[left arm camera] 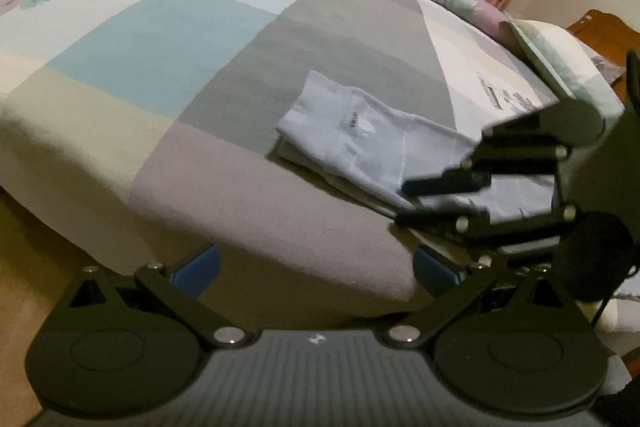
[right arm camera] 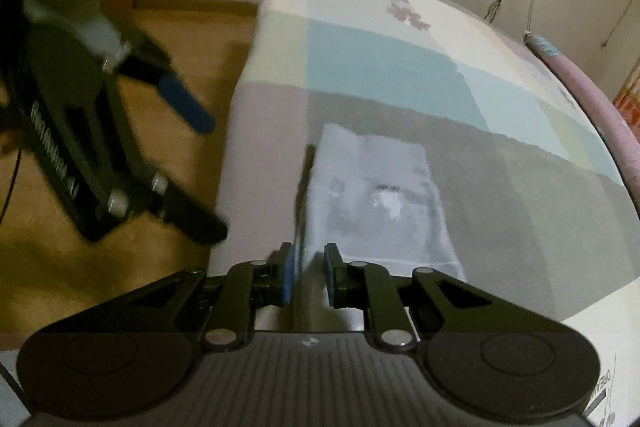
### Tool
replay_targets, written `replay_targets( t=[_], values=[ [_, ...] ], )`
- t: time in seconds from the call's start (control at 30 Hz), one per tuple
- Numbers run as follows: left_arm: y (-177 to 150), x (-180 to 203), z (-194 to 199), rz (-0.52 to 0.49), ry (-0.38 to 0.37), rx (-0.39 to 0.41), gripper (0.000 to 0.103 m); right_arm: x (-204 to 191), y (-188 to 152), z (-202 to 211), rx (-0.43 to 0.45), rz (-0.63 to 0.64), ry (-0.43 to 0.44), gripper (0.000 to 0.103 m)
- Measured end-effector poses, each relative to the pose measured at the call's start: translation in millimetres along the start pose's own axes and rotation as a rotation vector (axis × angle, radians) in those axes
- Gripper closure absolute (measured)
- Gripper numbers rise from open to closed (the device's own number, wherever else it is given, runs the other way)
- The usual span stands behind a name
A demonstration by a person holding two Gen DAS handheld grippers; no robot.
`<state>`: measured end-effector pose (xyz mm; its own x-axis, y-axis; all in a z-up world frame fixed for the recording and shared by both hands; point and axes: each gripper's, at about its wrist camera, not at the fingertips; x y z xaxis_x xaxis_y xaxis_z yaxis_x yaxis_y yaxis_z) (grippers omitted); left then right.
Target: Fold clothes
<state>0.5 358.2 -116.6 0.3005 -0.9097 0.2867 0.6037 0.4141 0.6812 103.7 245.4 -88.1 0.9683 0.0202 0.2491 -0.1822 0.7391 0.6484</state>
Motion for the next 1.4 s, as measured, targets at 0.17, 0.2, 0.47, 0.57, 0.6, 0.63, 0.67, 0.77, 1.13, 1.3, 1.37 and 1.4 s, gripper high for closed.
replay_targets(
  t=[0.17, 0.2, 0.47, 0.57, 0.6, 0.63, 0.67, 0.77, 1.13, 1.3, 1.37, 1.4],
  values=[
    [12, -5, 2, 0.057, -0.023, 0.004, 0.001, -8, 0, -2, -0.018, 0.052, -0.043, 0.085],
    [14, -5, 2, 0.076, -0.034, 0.005, 0.001, -9, 0, -3, -0.02, 0.062, -0.052, 0.088],
    [24, -15, -7, 0.333, -0.179, 0.005, 0.001, -5, 3, 4, -0.002, 0.05, -0.095, 0.1],
    [25, -20, -19, 0.458, -0.258, -0.006, 0.001, 1, 5, 9, 0.016, 0.027, -0.106, 0.1],
    [24, -22, -25, 0.496, -0.281, -0.012, 0.001, 3, 5, 11, 0.022, 0.019, -0.11, 0.1],
    [24, -23, -30, 0.533, -0.304, -0.019, 0.001, 5, 6, 12, 0.028, 0.011, -0.114, 0.1],
    [22, -25, -39, 0.584, -0.33, -0.033, 0.001, 7, 6, 14, 0.033, 0.004, -0.116, 0.1],
    [16, -30, -64, 0.727, -0.407, -0.062, 0.001, 10, 5, 16, 0.039, -0.013, -0.113, 0.1],
    [25, -24, -82, 0.774, -0.422, -0.002, 0.001, 9, 0, 16, 0.051, -0.056, -0.089, 0.1],
    [26, -16, -88, 0.778, -0.441, -0.022, 0.002, 14, 0, 18, 0.067, -0.088, -0.093, 0.1],
    [28, -10, -90, 0.756, -0.429, -0.011, 0.003, 18, 0, 18, 0.069, -0.104, -0.085, 0.1],
    [30, -10, -89, 0.745, -0.418, 0.012, 0.003, 16, -1, 19, 0.068, -0.104, -0.084, 0.1]
  ],
)
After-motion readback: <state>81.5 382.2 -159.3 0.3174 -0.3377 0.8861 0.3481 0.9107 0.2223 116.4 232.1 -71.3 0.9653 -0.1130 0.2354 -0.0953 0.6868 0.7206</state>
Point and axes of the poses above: each gripper's, at about its wrist camera, not at the fingertips, and z roughly against the way its jaws point, x to its right, y to its top, and after that the axes turned 7 degrees about x, right-handed
